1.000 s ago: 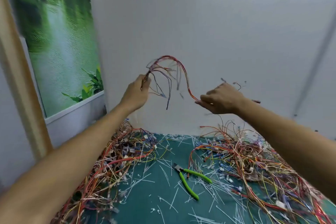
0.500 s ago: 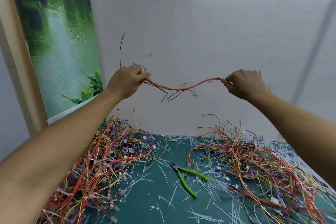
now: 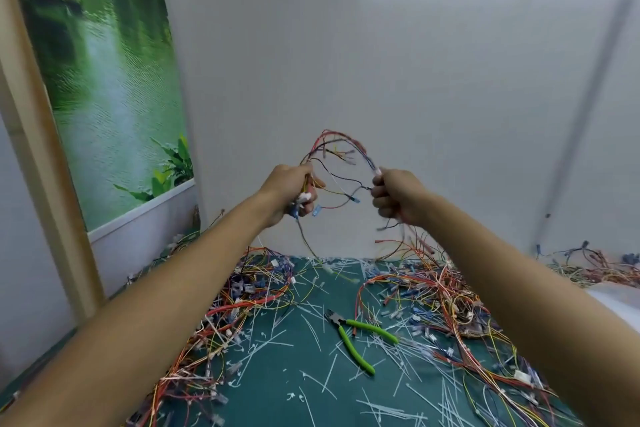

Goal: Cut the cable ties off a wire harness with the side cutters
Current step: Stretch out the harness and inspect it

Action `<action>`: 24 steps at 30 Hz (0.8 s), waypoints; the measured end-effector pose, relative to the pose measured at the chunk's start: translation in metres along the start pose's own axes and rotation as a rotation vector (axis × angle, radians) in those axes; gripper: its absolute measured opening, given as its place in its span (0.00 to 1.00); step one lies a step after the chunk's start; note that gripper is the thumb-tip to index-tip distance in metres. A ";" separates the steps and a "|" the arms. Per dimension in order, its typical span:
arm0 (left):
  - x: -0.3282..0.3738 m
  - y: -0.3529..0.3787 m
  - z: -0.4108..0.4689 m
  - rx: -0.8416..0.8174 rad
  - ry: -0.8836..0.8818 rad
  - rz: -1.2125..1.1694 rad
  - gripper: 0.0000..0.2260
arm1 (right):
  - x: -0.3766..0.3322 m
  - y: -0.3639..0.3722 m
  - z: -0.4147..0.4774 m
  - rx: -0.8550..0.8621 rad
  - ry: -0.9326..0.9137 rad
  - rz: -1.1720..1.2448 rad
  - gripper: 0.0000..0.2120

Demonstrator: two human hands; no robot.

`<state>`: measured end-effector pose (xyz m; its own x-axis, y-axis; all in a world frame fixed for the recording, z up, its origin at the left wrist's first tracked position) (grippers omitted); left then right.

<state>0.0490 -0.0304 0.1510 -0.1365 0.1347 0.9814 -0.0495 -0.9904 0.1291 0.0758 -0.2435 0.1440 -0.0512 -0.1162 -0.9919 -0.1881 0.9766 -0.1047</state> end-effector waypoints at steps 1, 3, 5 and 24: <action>-0.005 0.006 -0.003 0.016 -0.046 -0.024 0.16 | 0.006 0.015 -0.002 -0.061 0.019 0.050 0.18; -0.015 0.015 -0.006 0.041 -0.141 -0.130 0.15 | 0.015 0.038 -0.004 -0.158 0.074 0.211 0.20; -0.021 0.019 -0.006 0.032 -0.208 -0.308 0.14 | 0.019 0.048 -0.005 -0.208 0.129 0.403 0.20; -0.059 0.073 -0.027 -0.011 0.253 0.911 0.11 | 0.006 0.045 -0.020 0.224 -0.427 -0.825 0.15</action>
<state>0.0271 -0.1095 0.0988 -0.3381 -0.6865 0.6438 0.1731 -0.7177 -0.6745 0.0477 -0.2041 0.1347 0.3842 -0.7511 -0.5368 0.1896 0.6333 -0.7503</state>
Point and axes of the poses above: each hand's wrist, its own z-axis towards the middle knuckle, its own y-axis out of the palm, x = y × z, the point moved 4 cm from there along z, towards the middle knuckle, and after that the axes turned 12 degrees about -z, right-handed, at the moved point
